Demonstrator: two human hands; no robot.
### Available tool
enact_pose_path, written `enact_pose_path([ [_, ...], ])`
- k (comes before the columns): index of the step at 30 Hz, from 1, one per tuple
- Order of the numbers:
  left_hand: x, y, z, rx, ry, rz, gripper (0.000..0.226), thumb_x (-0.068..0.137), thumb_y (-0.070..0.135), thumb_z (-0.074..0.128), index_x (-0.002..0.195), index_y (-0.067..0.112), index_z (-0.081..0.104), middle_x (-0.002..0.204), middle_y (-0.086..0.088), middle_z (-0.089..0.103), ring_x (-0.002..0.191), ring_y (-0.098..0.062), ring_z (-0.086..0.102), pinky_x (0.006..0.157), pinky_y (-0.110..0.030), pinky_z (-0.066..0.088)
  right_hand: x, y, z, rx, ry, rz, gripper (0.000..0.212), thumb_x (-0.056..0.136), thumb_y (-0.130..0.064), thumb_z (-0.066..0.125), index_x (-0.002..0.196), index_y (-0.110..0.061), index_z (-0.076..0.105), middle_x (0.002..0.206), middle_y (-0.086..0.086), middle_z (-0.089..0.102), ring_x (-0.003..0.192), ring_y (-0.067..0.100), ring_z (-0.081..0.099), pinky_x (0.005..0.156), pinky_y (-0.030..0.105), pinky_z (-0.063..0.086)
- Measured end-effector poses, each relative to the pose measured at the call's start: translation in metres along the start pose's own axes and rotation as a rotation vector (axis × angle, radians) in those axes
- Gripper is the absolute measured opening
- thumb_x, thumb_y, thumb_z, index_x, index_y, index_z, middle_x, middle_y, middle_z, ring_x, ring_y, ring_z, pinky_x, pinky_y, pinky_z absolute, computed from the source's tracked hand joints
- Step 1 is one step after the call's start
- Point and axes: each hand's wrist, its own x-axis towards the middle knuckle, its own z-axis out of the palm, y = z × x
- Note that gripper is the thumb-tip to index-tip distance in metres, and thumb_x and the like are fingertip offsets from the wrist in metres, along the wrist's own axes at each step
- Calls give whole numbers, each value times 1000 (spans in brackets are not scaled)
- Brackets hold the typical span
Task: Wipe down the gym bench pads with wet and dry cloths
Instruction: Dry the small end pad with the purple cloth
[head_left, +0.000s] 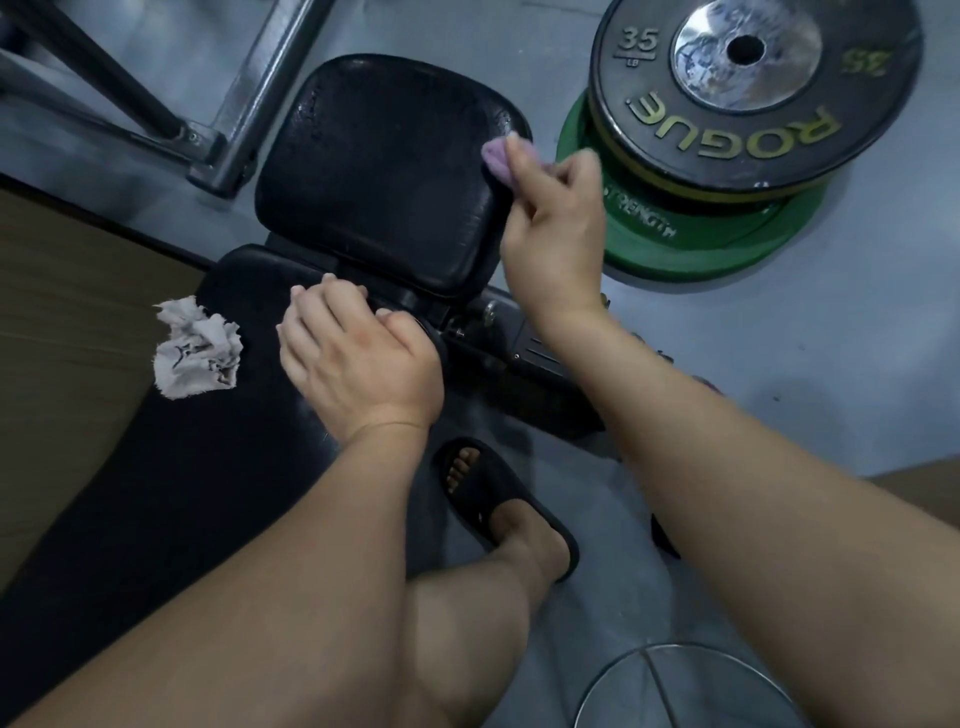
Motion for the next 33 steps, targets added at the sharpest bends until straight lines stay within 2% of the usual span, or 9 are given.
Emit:
enact_pose_path([
  [5, 0, 1, -1, -20, 1, 8, 31, 87, 23, 45, 112, 9, 56, 130, -11, 55, 137, -35, 41, 110, -58, 33, 10, -5, -8, -84, -25, -109, 33, 94, 3, 52, 118, -3, 73, 102, 8, 50, 103, 12, 66, 101, 23, 51],
  [8, 1, 1, -2, -31, 10, 17, 28, 87, 22, 46, 111, 10, 55, 130, -12, 55, 137, -36, 41, 111, -59, 33, -5, -7, -14, -175, -61, -253, 40, 91, -4, 47, 120, -7, 74, 100, 15, 54, 91, 24, 60, 89, 28, 51],
  [14, -1, 0, -2, -34, 3, 27, 26, 88, 22, 47, 111, 11, 54, 133, -10, 55, 140, -35, 39, 112, -58, 32, 80, -3, 6, -222, -174, -174, 30, 89, -15, 52, 98, -20, 80, 97, 3, 52, 94, 30, 64, 95, 46, 52],
  [20, 0, 0, -5, -46, 10, 36, 26, 86, 20, 48, 109, 11, 54, 134, -10, 55, 138, -35, 41, 110, -59, 33, 33, -13, -13, -341, -193, -299, 16, 94, -23, 62, 97, -20, 77, 110, 2, 62, 93, 31, 56, 91, 36, 48],
  [23, 0, 1, -4, -45, 7, 35, 26, 86, 21, 48, 109, 11, 55, 133, -9, 55, 138, -35, 41, 110, -59, 33, 76, -8, 8, -308, -242, -296, 18, 95, -20, 60, 94, -19, 78, 103, -1, 64, 95, 29, 62, 92, 35, 50],
  [26, 1, 1, -4, -50, 9, 34, 26, 86, 21, 49, 108, 11, 55, 133, -9, 55, 138, -34, 41, 110, -59, 34, 107, -11, 20, -347, -373, -273, 24, 98, -23, 55, 104, -20, 78, 107, 1, 70, 105, 23, 63, 95, 23, 44],
  [29, 1, 0, -4, -52, 4, 36, 25, 86, 21, 49, 108, 11, 54, 134, -9, 54, 138, -35, 41, 110, -59, 33, 86, -2, 8, -355, -287, -328, 20, 98, -20, 57, 101, -21, 77, 109, -4, 70, 89, 18, 62, 89, 30, 49],
  [31, 1, 0, -4, -52, 0, 36, 25, 87, 21, 49, 109, 11, 55, 135, -10, 54, 139, -35, 40, 110, -59, 32, 62, 3, -7, -350, -232, -331, 20, 97, -15, 58, 101, -20, 77, 114, -7, 69, 79, 8, 48, 82, 28, 45],
  [33, 1, 1, -4, -54, 2, 37, 26, 87, 21, 49, 109, 10, 55, 134, -9, 55, 139, -35, 40, 111, -59, 32, 61, 0, -8, -385, -259, -329, 23, 95, -14, 56, 101, -21, 77, 114, -7, 68, 78, 15, 50, 81, 30, 44],
])
